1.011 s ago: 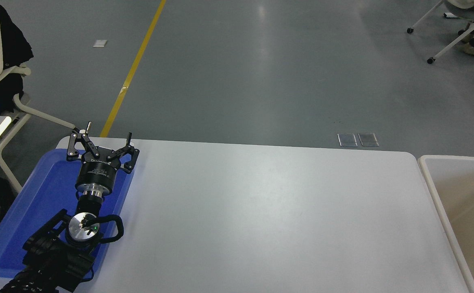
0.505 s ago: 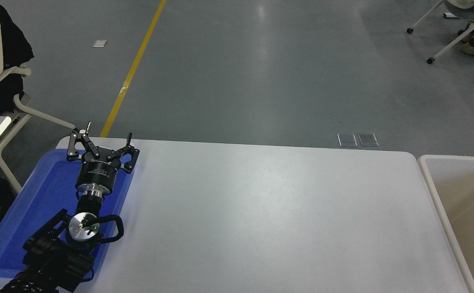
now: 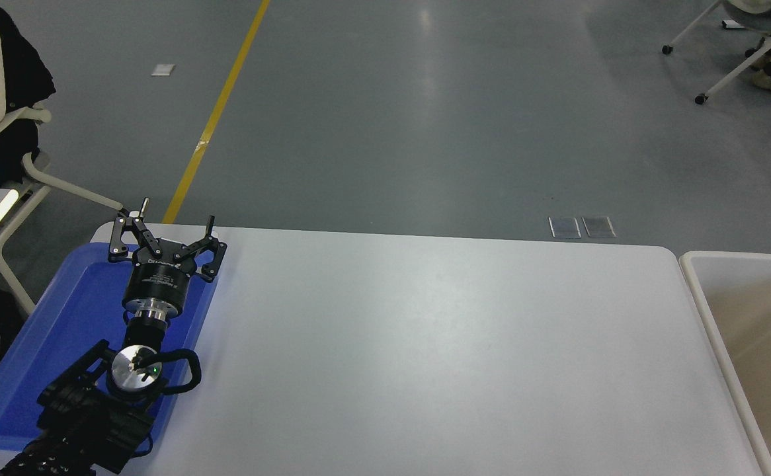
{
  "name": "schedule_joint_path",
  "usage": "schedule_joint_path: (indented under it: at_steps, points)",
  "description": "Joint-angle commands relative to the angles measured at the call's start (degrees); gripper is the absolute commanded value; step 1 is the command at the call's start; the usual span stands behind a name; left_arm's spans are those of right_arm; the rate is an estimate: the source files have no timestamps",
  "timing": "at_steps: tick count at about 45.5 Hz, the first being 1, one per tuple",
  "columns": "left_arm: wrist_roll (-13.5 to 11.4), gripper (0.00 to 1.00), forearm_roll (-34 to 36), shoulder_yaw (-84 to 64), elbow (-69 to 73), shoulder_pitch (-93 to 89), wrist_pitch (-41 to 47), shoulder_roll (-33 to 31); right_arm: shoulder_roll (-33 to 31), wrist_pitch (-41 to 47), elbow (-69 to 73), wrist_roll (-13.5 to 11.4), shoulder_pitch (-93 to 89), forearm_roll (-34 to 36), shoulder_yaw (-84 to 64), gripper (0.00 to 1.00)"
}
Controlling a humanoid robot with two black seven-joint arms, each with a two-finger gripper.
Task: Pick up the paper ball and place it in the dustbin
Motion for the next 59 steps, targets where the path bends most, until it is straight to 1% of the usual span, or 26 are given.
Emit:
schedule_joint_path:
  at_steps: [1,12,18,21,29,31,33,37,38,40,42,46,50,54,56,59]
  points:
    - [0.0,1.0,0.0,0.01,0.0,0.0,0.01,0.0,-2.87,0.16,5.97,0.06,0.88,0.02,18.47,1.0]
    - [0.0,1.0,0.0,-0.08,0.0,0.0,0.01,0.0,-3.05,1.39,16.34,0.42,-0.97,0.02,34.81,1.0]
    - [0.0,1.0,0.0,0.01,0.0,0.0,0.01,0.0,-2.26,6.83,20.03,1.12,-3.52,1.25,47.03,1.0]
    - [0.0,1.0,0.0,0.01,0.0,0.0,0.01,0.0,-1.03,10.35,21.44,2.35,-4.92,3.27,51.6,1.0]
    - [0.0,1.0,0.0,-0.08,0.0,0.0,0.01,0.0,3.36,23.88,21.36,6.91,-8.26,14.77,54.61,1.0]
    - [0.0,1.0,0.0,-0.08,0.0,0.0,0.01,0.0,5.2,26.17,21.27,8.58,-8.97,17.15,54.34,1.0]
    - [0.0,1.0,0.0,0.01,0.0,0.0,0.01,0.0,7.05,27.49,21.27,11.12,-10.02,18.12,54.26,1.0]
    - [0.0,1.0,0.0,-0.08,0.0,0.0,0.01,0.0,10.56,28.11,22.06,18.15,-11.52,18.22,53.9,1.0]
    - [0.0,1.0,0.0,-0.08,0.0,0.0,0.01,0.0,11.53,28.03,22.15,19.56,-11.61,18.13,53.82,1.0]
    - [0.0,1.0,0.0,-0.08,0.0,0.0,0.01,-0.09,13.64,27.76,22.32,21.67,-11.87,17.95,53.38,1.0]
    - [-0.09,1.0,0.0,-0.08,0.0,0.0,0.01,0.0,15.49,27.32,22.5,23.17,-12.31,17.86,52.59,1.0]
    - [0.0,1.0,0.0,-0.08,0.0,0.0,0.01,0.0,18.21,25.49,23.55,24.76,-13.19,15.76,51.27,1.0]
    - [-0.09,1.0,0.0,-0.08,0.0,0.0,0.01,0.0,21.73,21.18,23.73,25.03,-13.19,12.51,50.91,1.0]
    - [-0.09,1.0,-0.08,-0.08,0.0,0.0,0.01,0.0,23.49,19.33,24.43,25.29,-13.19,11.54,51.35,1.0]
    - [-0.09,1.0,-0.08,-0.08,0.0,0.0,0.01,0.0,23.67,18.97,24.78,25.99,-13.19,11.19,51.44,1.0]
    - [0.0,1.0,0.0,-0.08,0.0,0.0,0.01,0.0,24.28,17.83,24.87,27.74,-13.19,9.96,51.35,1.0]
